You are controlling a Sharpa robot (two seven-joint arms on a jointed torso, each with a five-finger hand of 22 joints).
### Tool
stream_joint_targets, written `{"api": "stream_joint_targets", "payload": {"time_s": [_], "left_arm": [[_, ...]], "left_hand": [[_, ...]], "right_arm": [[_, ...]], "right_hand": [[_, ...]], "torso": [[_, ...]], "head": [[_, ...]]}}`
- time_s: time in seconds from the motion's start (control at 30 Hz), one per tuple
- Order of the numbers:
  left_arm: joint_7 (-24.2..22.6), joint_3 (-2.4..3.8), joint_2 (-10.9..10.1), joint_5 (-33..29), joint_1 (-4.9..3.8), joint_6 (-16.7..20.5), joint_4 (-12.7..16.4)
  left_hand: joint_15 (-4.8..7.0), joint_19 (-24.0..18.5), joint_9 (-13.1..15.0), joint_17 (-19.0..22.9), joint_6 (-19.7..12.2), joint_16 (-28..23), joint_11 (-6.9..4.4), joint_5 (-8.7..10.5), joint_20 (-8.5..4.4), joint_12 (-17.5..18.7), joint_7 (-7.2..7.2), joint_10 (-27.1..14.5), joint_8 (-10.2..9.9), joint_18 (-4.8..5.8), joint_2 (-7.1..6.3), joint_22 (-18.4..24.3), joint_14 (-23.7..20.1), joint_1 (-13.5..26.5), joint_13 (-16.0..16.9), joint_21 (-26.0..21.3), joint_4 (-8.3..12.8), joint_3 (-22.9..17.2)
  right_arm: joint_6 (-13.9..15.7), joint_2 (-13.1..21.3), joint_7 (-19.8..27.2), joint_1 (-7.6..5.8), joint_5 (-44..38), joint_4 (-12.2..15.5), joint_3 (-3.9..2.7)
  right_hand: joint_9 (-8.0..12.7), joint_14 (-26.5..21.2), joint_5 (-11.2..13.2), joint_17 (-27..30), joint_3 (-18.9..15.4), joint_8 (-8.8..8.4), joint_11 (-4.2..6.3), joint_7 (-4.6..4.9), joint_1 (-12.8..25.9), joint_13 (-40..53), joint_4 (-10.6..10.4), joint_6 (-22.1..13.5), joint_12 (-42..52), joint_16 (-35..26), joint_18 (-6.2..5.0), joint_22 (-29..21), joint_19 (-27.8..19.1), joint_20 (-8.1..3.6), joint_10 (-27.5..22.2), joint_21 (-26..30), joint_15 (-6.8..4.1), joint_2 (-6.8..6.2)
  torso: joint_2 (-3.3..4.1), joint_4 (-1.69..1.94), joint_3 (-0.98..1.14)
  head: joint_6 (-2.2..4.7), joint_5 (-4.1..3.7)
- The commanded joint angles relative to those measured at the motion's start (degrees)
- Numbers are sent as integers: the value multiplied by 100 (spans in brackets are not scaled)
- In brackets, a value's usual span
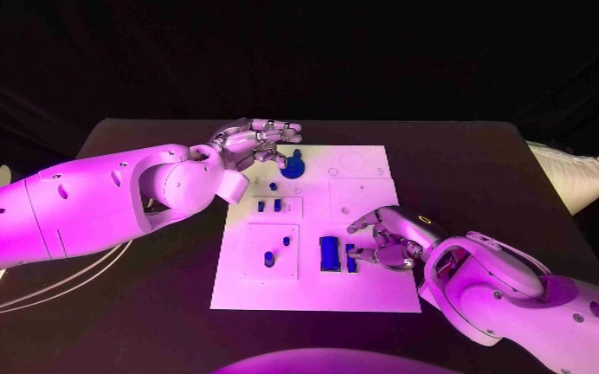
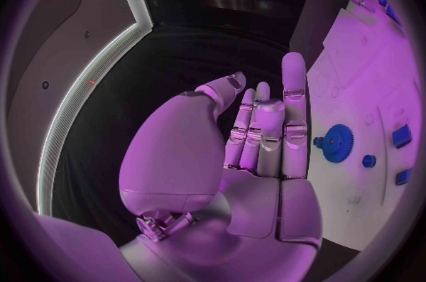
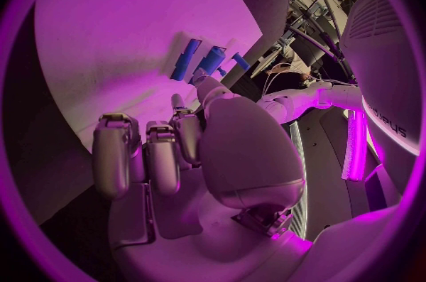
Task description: Assemble the parts on the task board
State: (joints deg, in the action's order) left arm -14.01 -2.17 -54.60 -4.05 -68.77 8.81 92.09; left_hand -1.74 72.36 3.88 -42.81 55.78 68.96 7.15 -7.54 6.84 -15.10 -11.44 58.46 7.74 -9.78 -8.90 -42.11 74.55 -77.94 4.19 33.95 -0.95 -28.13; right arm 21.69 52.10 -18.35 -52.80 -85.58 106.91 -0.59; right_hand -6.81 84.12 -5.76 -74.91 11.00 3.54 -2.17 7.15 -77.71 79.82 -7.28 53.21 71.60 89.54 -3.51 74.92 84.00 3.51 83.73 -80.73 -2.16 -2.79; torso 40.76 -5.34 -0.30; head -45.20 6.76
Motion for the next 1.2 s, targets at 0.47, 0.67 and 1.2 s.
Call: {"api": "stream_joint_targets", "payload": {"time_s": [0.47,0.67,1.2], "left_arm": [[-35,3,7,17,-3,-93,13],[-32,3,9,17,-3,-95,9],[-23,3,3,81,-3,-98,4]], "left_hand": [[-1,-10,7,5,-30,36,-1,-29,27,-35,-2,-23,20,-64,63,9,-26,7,-1,-31,13,32],[-1,-10,7,5,-30,36,-1,-29,27,-35,-2,-23,20,-64,63,9,-26,7,-1,-31,13,32],[-1,-10,7,5,-30,36,-1,-29,27,-35,-2,-23,20,-64,63,9,-26,7,-1,-31,13,32]], "right_arm": [[90,-192,-17,63,-242,-208,5],[93,-272,-91,117,-532,-376,9],[604,-291,-9,144,-382,-413,9]], "right_hand": [[-55,579,238,-1469,20,434,75,-95,-51,-63,44,938,82,16,47,236,105,10,8,-32,-33,-36],[-169,585,297,-1494,44,764,264,-317,-281,-35,238,1345,131,35,53,261,116,-143,33,-47,-199,-42],[-212,584,299,-1492,-132,889,277,-313,-95,-23,157,1205,148,33,56,249,118,-216,47,-35,-235,-50]], "torso": [[4,2,8],[3,-2,6],[-1,-1,3]], "head": [[-27,18],[-60,38],[-48,44]]}}
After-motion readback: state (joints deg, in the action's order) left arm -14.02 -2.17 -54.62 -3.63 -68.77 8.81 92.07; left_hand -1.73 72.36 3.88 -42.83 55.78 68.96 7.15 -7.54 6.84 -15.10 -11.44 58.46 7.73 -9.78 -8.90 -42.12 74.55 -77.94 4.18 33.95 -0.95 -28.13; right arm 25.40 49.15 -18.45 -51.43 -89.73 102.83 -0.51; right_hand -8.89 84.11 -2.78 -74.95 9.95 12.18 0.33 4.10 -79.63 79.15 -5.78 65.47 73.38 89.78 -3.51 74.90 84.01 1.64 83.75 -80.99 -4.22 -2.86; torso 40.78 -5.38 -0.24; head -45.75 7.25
